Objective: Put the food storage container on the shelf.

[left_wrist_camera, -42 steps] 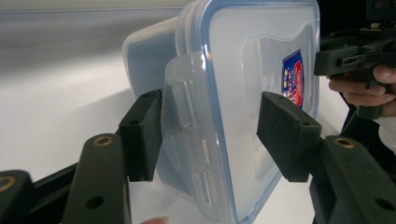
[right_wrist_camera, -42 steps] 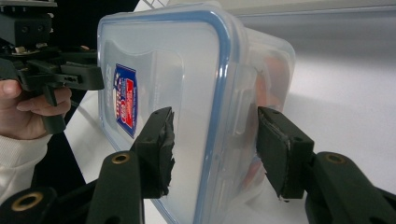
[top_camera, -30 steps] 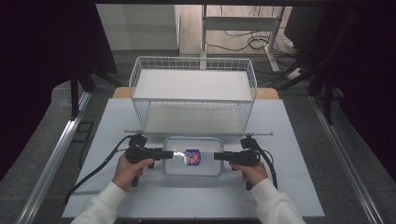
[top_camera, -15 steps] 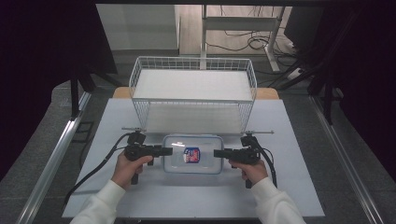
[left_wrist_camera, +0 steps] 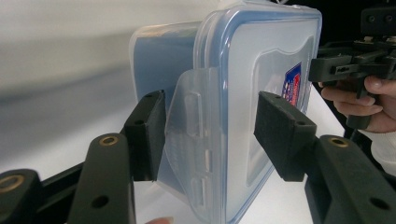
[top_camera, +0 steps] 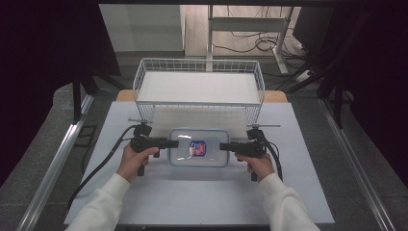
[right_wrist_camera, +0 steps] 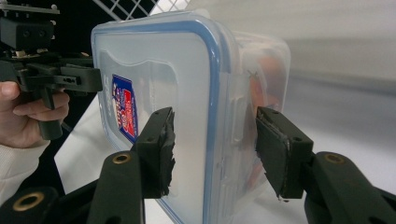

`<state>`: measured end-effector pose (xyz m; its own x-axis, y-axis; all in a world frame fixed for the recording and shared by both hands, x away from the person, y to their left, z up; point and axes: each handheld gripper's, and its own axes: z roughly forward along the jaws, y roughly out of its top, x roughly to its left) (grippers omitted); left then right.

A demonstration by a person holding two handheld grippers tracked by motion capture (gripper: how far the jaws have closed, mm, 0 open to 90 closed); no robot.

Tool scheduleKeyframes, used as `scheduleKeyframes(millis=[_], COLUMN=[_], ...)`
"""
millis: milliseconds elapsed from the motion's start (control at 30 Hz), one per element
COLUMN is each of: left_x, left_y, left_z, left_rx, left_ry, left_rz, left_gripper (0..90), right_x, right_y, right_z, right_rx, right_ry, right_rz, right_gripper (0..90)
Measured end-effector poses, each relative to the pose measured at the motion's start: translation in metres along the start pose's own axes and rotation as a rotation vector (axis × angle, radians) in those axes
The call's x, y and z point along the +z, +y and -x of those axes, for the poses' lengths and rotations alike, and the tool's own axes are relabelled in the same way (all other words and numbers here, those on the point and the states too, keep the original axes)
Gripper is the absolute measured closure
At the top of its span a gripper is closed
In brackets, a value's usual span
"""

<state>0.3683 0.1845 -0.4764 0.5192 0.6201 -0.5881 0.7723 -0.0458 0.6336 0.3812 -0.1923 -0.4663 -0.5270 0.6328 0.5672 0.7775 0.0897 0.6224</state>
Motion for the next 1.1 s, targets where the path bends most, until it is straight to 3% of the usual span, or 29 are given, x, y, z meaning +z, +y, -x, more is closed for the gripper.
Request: scheduleKeyframes(millis=[333,433,667,800,967,1100], left_x=[0.014,0.016,0.022,0.027,0.028,0.031], left_y=[0.022,0.023,0.024,0.022,0.021,0.021], left_z=[-0.016,-0.018,-0.027,-0.030,-0.032,-0.034], left_rx=[0.032,0.020,0.034,0.007,0.018,-0.022], left_ry=[0.017,0.016,0.027,0.031,0.042,0.035], left_rz=[0.018,0.029,0.027,0.031,0.031,0.054], left_gripper=[43.9,43.9,43.9,43.1,42.4,42.1], right_x=[0.013,0.015,0.024,0.029,0.031,0.035], right_y=[0.022,0.026,0.029,0.027,0.027,0.026], right_z=[0.018,0.021,0.030,0.033,0.034,0.035], right_rx=[0.001,0.005,0.001,0.012,0.029,0.046], right_ry=[-0.003,-0.005,-0.009,-0.019,-0.024,-0.042], right_rz=[0.029,0.031,0.045,0.050,0.065,0.092], right_gripper=[47.8,47.7,47.3,47.1,46.7,44.5])
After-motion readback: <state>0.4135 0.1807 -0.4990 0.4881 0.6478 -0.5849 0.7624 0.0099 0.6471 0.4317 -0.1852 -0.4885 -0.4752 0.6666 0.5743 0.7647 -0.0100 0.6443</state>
